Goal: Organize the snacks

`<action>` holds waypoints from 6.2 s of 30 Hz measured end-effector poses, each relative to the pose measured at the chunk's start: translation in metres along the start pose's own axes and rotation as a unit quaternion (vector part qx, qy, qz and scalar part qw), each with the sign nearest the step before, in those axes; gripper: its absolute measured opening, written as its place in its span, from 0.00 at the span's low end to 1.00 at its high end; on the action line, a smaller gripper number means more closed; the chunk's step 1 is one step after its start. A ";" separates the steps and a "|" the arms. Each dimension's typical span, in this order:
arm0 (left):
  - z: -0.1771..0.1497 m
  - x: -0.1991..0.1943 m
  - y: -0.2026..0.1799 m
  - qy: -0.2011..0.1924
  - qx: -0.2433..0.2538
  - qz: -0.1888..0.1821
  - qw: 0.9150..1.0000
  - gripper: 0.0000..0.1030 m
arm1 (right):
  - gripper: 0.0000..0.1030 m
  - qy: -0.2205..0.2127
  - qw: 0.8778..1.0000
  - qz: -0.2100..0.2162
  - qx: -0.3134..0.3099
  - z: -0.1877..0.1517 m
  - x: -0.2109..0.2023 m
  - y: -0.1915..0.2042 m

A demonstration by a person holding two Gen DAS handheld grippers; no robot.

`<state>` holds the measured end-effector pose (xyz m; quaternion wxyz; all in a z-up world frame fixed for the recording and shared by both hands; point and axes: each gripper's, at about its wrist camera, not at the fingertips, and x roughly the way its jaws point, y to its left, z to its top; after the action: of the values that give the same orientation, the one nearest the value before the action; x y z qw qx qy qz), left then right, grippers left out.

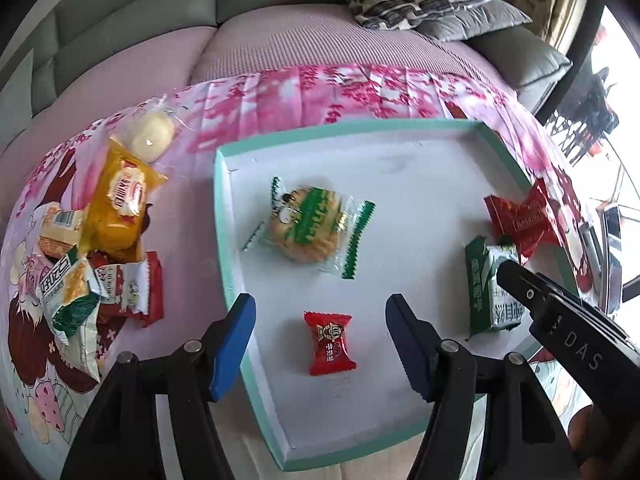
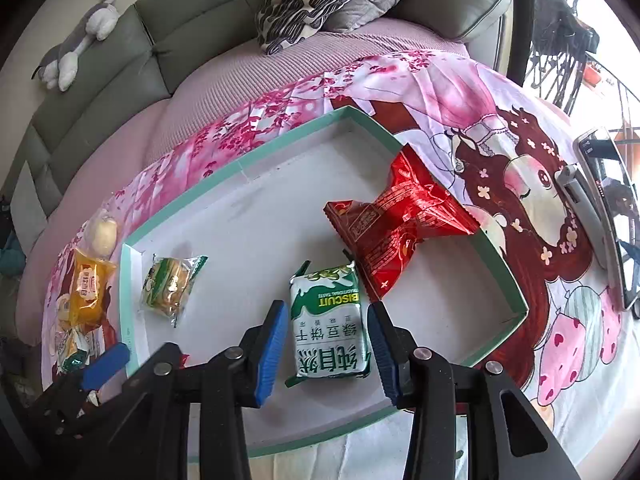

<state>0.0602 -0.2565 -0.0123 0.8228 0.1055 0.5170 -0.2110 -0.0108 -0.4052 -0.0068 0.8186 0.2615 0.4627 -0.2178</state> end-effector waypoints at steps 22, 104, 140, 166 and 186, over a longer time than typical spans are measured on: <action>0.001 -0.004 0.042 -0.026 -0.066 0.075 0.995 0.99 | 0.90 -0.015 1.000 -0.026 -0.001 0.002 0.000 0.000; -0.057 -0.028 0.295 0.010 -0.333 0.116 0.936 0.99 | 1.00 -0.013 0.936 0.173 -0.307 -0.077 0.023 0.273; -0.055 -0.007 0.297 0.035 -0.365 0.075 0.927 0.99 | 0.59 0.015 0.924 0.197 -0.329 -0.084 0.046 0.298; -0.046 -0.011 0.245 0.030 -0.295 0.043 0.954 0.96 | 0.59 -0.024 0.952 0.171 -0.255 -0.059 0.002 0.226; -0.036 0.006 0.208 0.055 -0.206 0.068 0.975 0.56 | 0.59 -0.029 0.964 0.163 -0.207 -0.046 -0.006 0.190</action>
<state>0.1282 -0.0593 -0.0434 0.8094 -0.0196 0.5857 -0.0373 0.0702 -0.2298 0.0211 0.8925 0.1513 0.4248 0.0115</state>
